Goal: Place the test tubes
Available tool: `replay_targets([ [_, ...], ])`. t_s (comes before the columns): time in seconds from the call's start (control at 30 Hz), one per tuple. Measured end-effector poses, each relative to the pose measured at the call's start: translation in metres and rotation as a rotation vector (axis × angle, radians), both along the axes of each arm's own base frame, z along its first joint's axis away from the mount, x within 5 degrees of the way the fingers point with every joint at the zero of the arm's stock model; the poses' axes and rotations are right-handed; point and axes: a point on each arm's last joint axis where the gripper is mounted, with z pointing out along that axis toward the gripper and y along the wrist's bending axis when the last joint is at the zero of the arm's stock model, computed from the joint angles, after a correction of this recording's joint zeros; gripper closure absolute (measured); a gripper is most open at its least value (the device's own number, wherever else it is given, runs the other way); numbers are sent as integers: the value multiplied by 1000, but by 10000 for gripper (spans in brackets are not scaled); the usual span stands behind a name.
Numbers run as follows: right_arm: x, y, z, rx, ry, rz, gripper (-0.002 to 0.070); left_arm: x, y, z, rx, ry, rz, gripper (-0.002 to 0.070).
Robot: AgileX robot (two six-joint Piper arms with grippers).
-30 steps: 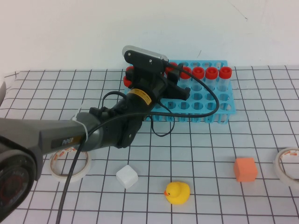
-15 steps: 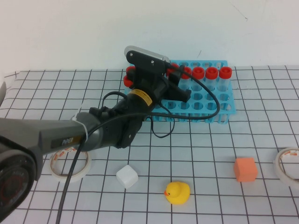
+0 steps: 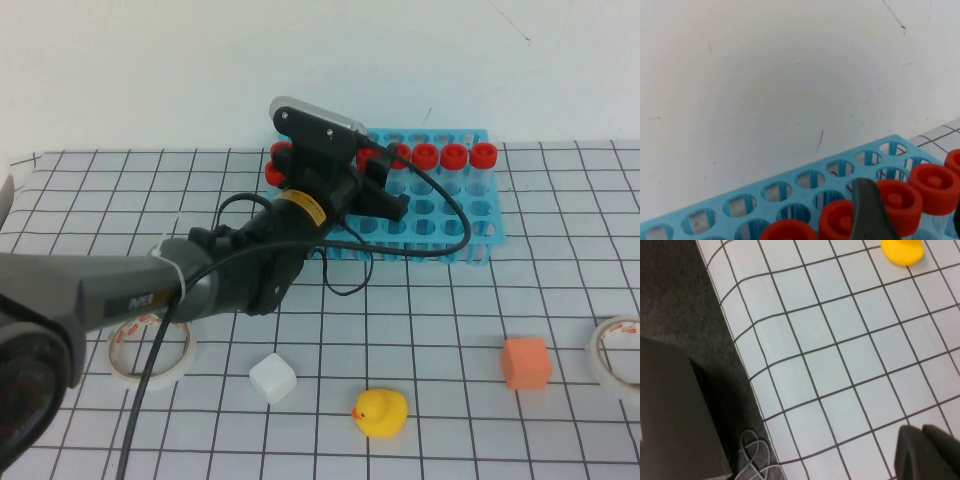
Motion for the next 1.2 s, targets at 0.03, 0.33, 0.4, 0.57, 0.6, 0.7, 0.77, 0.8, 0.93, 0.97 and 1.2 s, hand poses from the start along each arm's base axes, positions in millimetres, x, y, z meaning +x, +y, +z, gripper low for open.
replay_targets([
  [0.03, 0, 0, 0, 0, 0, 0, 678, 0, 0, 2, 5, 2, 0, 343],
  [0.33, 0, 0, 0, 0, 0, 0, 678, -21, 13, 76, 93, -109, 8, 352],
  [0.4, 0, 0, 0, 0, 0, 0, 678, -31, 19, 101, 108, -145, 12, 365],
  [0.57, 0, 0, 0, 0, 0, 0, 678, -64, 38, 164, 169, -259, 29, 462],
  [0.6, 0, 0, 0, 0, 0, 0, 678, -72, 43, 176, 183, -278, 33, 498],
  [0.7, 0, 0, 0, 0, 0, 0, 678, -99, 60, 211, 203, -314, 44, 611],
  [0.77, 0, 0, 0, 0, 0, 0, 678, -122, 73, 234, 208, -333, 51, 645],
  [0.8, 0, 0, 0, 0, 0, 0, 678, -133, 80, 245, 207, -342, 54, 655],
  [0.93, 0, 0, 0, 0, 0, 0, 678, -178, 107, 279, 206, -374, 68, 669],
  [0.97, 0, 0, 0, 0, 0, 0, 678, -190, 114, 287, 203, -382, 72, 671],
  [1.2, 0, 0, 0, 0, 0, 0, 678, -255, 153, 313, 199, -386, 88, 674],
])
